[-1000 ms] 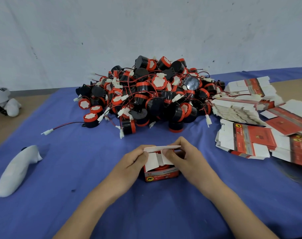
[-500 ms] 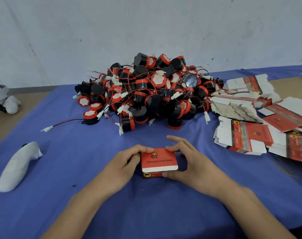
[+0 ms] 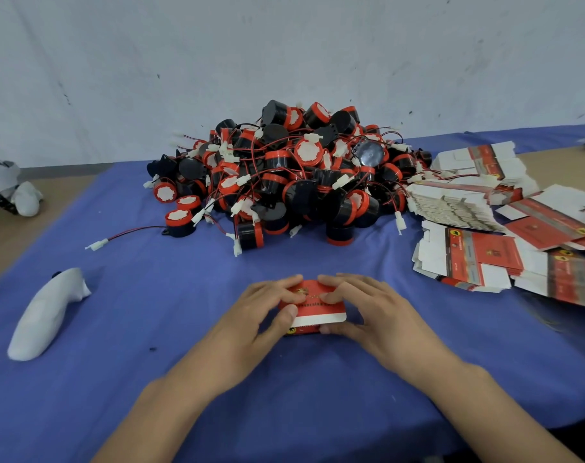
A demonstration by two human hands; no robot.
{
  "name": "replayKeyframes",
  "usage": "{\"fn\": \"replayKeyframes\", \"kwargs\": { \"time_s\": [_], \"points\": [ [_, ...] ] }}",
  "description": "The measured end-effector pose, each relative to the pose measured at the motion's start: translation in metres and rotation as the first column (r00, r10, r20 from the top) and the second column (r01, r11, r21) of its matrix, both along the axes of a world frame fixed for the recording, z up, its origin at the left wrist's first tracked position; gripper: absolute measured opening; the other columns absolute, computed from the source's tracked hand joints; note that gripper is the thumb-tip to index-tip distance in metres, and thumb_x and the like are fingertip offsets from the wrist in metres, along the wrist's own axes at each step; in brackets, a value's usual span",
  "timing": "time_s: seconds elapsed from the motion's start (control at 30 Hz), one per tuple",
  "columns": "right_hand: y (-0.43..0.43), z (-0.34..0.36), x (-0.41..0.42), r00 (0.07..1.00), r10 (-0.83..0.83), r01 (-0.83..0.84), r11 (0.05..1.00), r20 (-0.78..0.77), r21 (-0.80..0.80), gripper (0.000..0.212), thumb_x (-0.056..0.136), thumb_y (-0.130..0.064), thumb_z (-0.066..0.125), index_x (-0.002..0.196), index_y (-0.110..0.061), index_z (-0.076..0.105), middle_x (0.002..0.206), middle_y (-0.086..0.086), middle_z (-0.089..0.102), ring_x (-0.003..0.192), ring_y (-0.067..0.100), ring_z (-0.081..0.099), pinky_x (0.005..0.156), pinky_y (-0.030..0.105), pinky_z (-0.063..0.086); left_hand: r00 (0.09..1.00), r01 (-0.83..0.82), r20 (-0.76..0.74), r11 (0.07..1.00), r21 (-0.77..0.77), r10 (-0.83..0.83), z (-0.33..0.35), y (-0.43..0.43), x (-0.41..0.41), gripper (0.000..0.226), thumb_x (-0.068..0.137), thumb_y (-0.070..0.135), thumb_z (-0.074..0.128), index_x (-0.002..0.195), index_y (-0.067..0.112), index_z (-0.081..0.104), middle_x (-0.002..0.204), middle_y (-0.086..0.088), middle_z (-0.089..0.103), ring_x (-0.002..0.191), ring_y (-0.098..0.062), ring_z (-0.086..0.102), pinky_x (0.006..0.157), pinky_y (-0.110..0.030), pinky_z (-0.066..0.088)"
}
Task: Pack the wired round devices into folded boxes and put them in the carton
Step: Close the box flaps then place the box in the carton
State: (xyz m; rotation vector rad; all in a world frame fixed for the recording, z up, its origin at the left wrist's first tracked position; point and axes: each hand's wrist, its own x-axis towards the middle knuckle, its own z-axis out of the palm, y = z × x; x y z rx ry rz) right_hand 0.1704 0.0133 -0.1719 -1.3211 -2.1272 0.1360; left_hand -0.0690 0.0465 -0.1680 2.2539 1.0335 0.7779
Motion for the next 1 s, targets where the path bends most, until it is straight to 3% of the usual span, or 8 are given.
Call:
{"fn": "replayKeyframes", "kwargs": {
  "time_s": [0.2,0.43,0.53,0.6,0.7,0.83,0.9,1.0],
  "points": [
    [-0.002,-0.003,-0.010,0.999,-0.044,0.037,0.966,0.020,0.258,0.027,0.078,-0.031,0.084,0.094,-0.024,0.063,0.105,-0.014,0.068,0.096,0.009,0.052,0.083,0.028,0.050,0.997,-0.012,-0.070,0.994,0.105,0.019,-0.002,-0.002,0.003,0.042,0.097,0.058,0.033,0.126,0.043,0.060,0.140,0.043,0.041,0.144,0.013,0.017,0.111,-0.016,0.027],
    [-0.011,-0.001,-0.017,0.996,-0.067,0.051,0.965,0.053,0.256,0.022,0.081,-0.015,0.084,0.086,-0.018,0.063,0.090,-0.006,0.059,0.079,0.020,0.053,0.069,0.038,0.053,0.999,0.026,0.021,0.999,0.041,-0.027,0.005,-0.003,0.002,0.023,0.087,0.062,0.050,0.108,0.064,0.060,0.135,0.041,0.049,0.139,0.010,0.030,0.107,-0.008,0.030],
    [-0.012,-0.002,-0.017,0.995,-0.089,0.077,0.974,0.048,0.212,0.022,0.082,-0.015,0.084,0.086,-0.017,0.062,0.090,-0.007,0.051,0.076,0.018,0.050,0.069,0.029,0.048,0.999,0.028,0.032,0.999,0.046,-0.030,0.006,-0.002,0.003,0.024,0.085,0.063,0.053,0.108,0.068,0.057,0.133,0.041,0.050,0.138,0.008,0.033,0.105,-0.005,0.029],
    [-0.011,-0.001,-0.017,0.997,-0.080,0.076,0.983,0.013,0.168,0.022,0.083,-0.016,0.084,0.088,-0.019,0.062,0.092,-0.010,0.046,0.078,0.016,0.049,0.071,0.021,0.041,0.999,0.022,0.023,0.998,0.054,-0.023,0.006,-0.001,0.003,0.025,0.085,0.064,0.054,0.109,0.066,0.059,0.133,0.040,0.050,0.137,0.007,0.035,0.105,-0.005,0.030],
    [-0.011,0.000,-0.014,0.998,-0.020,0.026,0.994,-0.059,0.103,0.022,0.086,-0.031,0.078,0.100,-0.027,0.063,0.105,-0.015,0.044,0.090,0.012,0.052,0.078,0.021,0.045,1.000,0.010,0.000,0.996,0.093,-0.010,0.005,-0.001,0.002,0.030,0.088,0.061,0.054,0.117,0.057,0.059,0.134,0.037,0.050,0.138,0.003,0.036,0.106,-0.007,0.031],
    [-0.009,0.004,-0.011,0.983,0.032,-0.048,0.995,-0.180,-0.086,0.037,0.085,-0.064,0.061,0.119,-0.049,0.052,0.144,-0.031,0.032,0.132,-0.004,0.042,0.097,0.015,0.043,1.000,0.017,-0.023,0.993,0.115,-0.014,0.003,-0.002,0.002,0.030,0.091,0.056,0.056,0.120,0.051,0.060,0.135,0.034,0.051,0.138,0.000,0.036,0.107,-0.009,0.031],
    [-0.005,0.004,-0.008,0.976,0.063,-0.095,0.985,-0.207,-0.147,0.038,0.087,-0.066,0.055,0.121,-0.048,0.055,0.142,-0.034,0.038,0.138,-0.005,0.038,0.104,0.018,0.040,1.000,0.019,-0.015,0.994,0.111,-0.017,0.002,-0.001,0.001,0.034,0.090,0.059,0.056,0.121,0.045,0.063,0.136,0.032,0.052,0.138,0.000,0.036,0.108,-0.010,0.031],
    [-0.002,0.004,-0.006,0.965,0.079,-0.126,0.976,-0.249,-0.178,0.035,0.086,-0.066,0.056,0.117,-0.050,0.057,0.138,-0.034,0.044,0.135,-0.006,0.041,0.102,0.014,0.038,1.000,0.022,-0.016,0.996,0.092,-0.021,0.002,0.001,-0.001,0.040,0.087,0.066,0.057,0.121,0.046,0.063,0.138,0.033,0.051,0.140,0.001,0.034,0.107,-0.007,0.030]
  ]
}}
